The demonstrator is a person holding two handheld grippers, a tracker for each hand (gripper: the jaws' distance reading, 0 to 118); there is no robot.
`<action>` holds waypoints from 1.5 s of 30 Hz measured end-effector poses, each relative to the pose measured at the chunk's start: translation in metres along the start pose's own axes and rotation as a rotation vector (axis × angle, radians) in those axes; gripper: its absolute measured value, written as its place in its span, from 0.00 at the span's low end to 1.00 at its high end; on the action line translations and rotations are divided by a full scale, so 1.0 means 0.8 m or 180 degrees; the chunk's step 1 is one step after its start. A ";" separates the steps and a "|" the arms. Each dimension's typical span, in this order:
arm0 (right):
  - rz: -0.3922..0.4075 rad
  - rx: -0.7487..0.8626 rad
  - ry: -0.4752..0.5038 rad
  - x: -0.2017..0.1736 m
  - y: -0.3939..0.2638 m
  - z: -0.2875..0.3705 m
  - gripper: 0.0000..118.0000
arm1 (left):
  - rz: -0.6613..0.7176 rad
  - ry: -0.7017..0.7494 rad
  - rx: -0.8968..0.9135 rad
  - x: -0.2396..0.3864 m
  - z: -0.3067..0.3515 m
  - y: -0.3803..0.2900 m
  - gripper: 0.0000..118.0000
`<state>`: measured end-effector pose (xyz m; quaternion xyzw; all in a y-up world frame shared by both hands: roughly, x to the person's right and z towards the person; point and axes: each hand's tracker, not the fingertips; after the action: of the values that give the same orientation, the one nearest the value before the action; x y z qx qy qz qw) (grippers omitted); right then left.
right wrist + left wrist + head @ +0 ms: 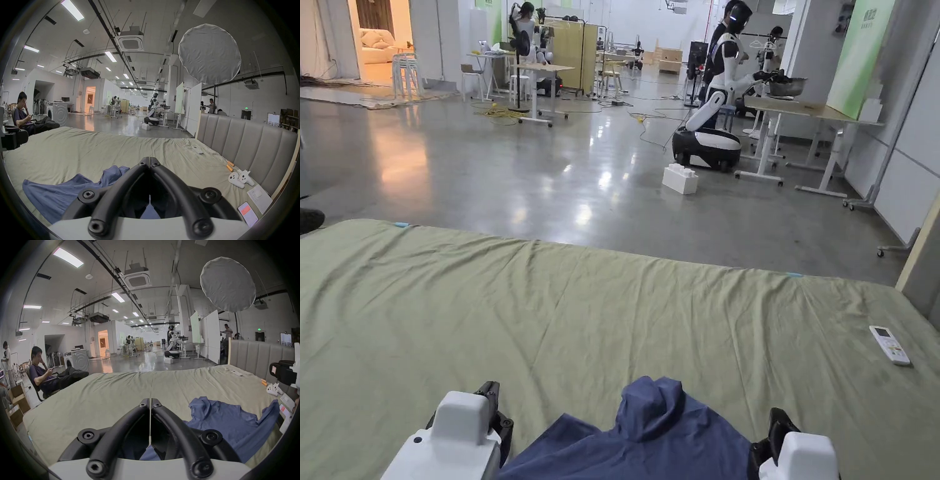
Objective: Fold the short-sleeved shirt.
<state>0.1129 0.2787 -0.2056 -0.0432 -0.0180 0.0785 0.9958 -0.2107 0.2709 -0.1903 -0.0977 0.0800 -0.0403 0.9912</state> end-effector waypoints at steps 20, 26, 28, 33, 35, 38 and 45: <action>0.0106 -0.0452 0.0266 -0.032 -0.050 -0.029 0.00 | 0.0671 0.0186 -0.2049 -0.206 -0.049 -0.115 0.59; 0.0153 -0.0593 0.0321 -0.043 -0.063 -0.040 0.00 | 0.0778 0.0420 -0.2393 -0.228 -0.076 -0.167 0.67; 0.0170 -0.0643 0.0344 -0.048 -0.068 -0.044 0.00 | 0.0757 0.0453 -0.2553 -0.230 -0.091 -0.186 0.67; 0.0204 -0.0813 0.0345 -0.053 -0.076 -0.057 0.00 | 0.0644 0.0478 -0.2509 -0.219 -0.095 -0.196 0.64; 0.0219 -0.0841 0.0362 -0.053 -0.081 -0.069 0.00 | 0.0477 0.0453 -0.2497 -0.208 -0.095 -0.192 0.54; 0.0208 -0.1103 0.0399 -0.056 -0.086 -0.107 0.00 | 0.0178 0.0207 -0.2431 -0.187 -0.091 -0.187 0.19; 0.0402 -0.1781 0.0766 -0.060 -0.099 -0.265 0.60 | 0.0449 0.0241 -0.2446 -0.185 -0.088 -0.186 0.05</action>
<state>0.0870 0.1754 -0.4112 -0.3256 0.0818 0.1266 0.9334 -0.3775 0.1263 -0.2060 -0.4544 0.1323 0.0573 0.8791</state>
